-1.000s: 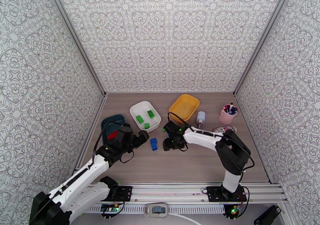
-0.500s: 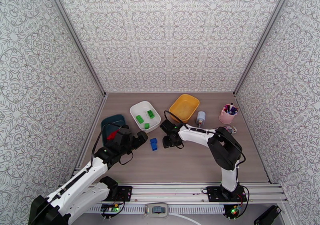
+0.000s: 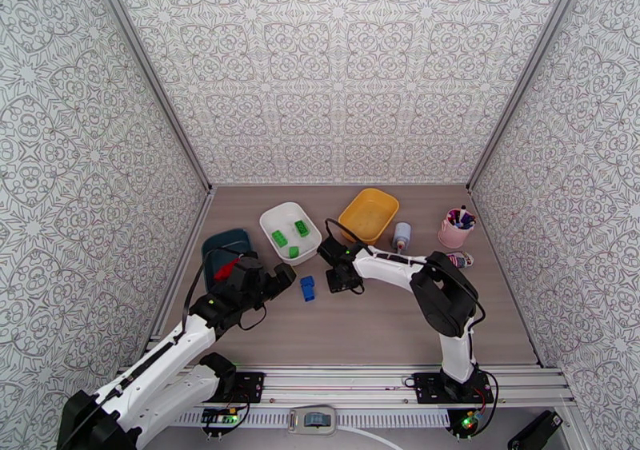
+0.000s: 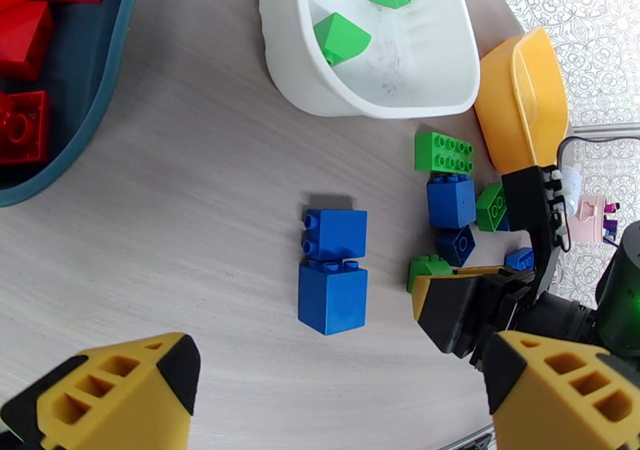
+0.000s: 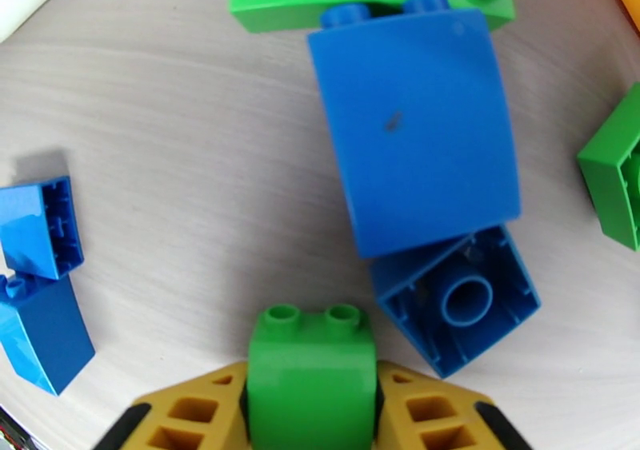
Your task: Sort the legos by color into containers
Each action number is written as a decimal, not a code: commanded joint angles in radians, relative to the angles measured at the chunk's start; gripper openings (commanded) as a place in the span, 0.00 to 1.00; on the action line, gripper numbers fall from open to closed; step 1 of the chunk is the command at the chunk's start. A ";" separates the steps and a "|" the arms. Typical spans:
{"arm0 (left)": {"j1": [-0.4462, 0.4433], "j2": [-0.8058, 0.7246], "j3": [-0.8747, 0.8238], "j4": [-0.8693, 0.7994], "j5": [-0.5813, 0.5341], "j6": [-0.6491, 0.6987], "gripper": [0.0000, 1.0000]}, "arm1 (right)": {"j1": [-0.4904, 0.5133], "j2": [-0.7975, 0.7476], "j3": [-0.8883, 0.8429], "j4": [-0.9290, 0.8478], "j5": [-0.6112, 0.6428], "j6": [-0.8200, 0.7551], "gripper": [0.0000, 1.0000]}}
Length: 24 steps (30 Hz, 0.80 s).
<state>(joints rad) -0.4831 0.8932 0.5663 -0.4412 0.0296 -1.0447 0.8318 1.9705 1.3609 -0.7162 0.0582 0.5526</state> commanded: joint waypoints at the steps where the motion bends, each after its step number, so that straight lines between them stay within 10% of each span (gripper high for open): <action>1: 0.008 0.013 -0.009 0.024 0.026 0.005 0.99 | 0.007 -0.061 -0.024 0.015 -0.038 0.018 0.36; 24: 0.270 0.171 0.142 0.198 0.357 0.067 0.99 | -0.127 0.041 0.226 0.283 -0.527 0.211 0.37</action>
<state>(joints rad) -0.2424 1.0496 0.6533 -0.2787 0.3168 -1.0107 0.7212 1.9541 1.5040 -0.5098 -0.3611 0.6956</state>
